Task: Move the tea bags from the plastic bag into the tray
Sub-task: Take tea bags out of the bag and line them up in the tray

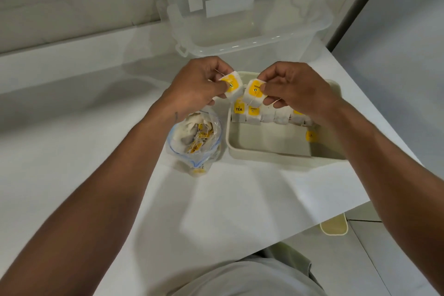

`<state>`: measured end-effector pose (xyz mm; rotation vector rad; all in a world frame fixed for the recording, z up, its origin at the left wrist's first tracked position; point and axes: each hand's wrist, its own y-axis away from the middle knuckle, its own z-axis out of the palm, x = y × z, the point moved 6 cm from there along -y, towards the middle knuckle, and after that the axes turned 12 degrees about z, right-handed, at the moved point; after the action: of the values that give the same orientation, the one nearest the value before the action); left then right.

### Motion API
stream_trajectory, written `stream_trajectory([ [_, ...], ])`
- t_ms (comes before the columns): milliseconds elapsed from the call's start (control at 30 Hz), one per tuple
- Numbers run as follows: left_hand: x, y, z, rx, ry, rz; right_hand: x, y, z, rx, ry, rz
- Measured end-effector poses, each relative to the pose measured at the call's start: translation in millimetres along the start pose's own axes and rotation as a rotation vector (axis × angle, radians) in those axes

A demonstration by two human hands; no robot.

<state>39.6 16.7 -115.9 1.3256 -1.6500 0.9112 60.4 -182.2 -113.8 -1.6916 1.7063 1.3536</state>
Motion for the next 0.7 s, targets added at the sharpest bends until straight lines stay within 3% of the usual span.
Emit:
stream_trajectory([
  [167,8,-18,35,-0.158,-0.092,0.032,20,0,-16,0.020,0.233,0.022],
  [267,11,-30,53,-0.214,-0.170,0.047,34,1,-26,0.035,0.247,0.052],
  [500,3,-49,102,-0.382,-0.677,0.154,78,-9,-38,0.050,0.247,0.140],
  [600,-7,-50,121,-0.469,-0.754,0.166,101,-13,-30,-0.006,0.405,0.170],
  [700,-16,-53,133,-0.566,-0.713,0.139,114,-17,-22,-0.119,0.344,0.223],
])
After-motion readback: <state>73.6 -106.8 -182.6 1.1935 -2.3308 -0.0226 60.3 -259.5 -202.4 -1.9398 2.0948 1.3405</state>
